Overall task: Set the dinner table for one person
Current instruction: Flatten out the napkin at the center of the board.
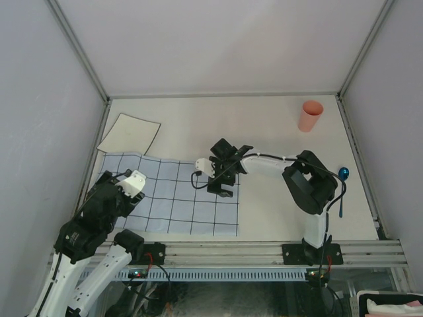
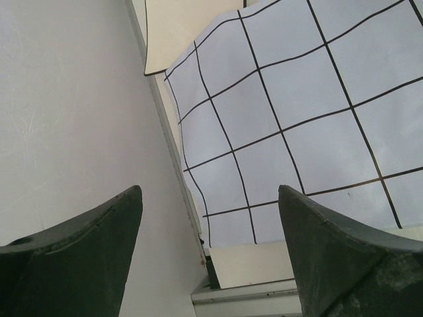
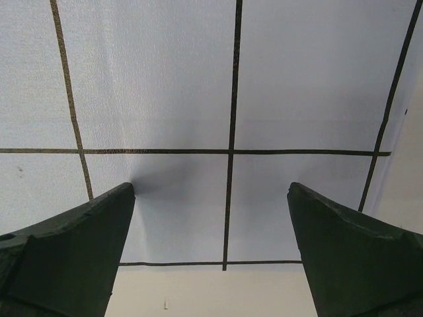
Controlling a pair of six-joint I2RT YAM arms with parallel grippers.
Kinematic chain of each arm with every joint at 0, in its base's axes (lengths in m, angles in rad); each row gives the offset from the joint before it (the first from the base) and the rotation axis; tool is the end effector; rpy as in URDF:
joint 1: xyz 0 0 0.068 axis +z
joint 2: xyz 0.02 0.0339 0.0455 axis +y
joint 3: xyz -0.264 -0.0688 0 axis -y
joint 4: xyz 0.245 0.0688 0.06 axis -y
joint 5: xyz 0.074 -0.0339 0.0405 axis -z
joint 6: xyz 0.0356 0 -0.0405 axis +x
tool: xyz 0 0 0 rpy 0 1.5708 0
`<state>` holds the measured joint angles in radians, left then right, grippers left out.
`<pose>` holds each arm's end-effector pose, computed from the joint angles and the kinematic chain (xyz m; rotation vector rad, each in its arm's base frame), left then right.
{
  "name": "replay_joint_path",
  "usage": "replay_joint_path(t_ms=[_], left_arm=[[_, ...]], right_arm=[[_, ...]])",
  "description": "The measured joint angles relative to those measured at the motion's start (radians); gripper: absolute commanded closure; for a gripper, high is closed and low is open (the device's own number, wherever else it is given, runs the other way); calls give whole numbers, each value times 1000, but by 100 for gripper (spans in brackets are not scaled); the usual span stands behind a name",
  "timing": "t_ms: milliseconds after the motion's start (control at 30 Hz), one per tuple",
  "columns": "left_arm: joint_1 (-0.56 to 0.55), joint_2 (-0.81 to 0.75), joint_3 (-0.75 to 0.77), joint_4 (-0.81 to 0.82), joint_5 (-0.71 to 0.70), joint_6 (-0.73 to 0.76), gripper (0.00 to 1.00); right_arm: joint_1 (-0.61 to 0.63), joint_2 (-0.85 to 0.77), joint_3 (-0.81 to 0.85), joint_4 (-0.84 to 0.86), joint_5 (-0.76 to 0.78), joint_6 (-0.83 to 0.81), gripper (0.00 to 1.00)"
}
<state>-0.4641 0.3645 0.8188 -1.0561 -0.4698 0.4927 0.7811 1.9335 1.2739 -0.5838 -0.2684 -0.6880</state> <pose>0.0558 -0.0099 0.3092 0.7417 2.0124 0.5252 0.2624 0.2735 0.1550 -1.9237 2.0368 0.3993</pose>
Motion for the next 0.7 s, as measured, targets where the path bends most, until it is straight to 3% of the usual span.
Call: replay_joint_path(t_ms=[233,700], left_arm=[[0,0,0,8,-1,9,12],[0,4,-2,39,-11,26,12]], right_arm=[[-34,-48,-67,48,-14,6,0],[-128,-100,-112,-56,41,-23,0]])
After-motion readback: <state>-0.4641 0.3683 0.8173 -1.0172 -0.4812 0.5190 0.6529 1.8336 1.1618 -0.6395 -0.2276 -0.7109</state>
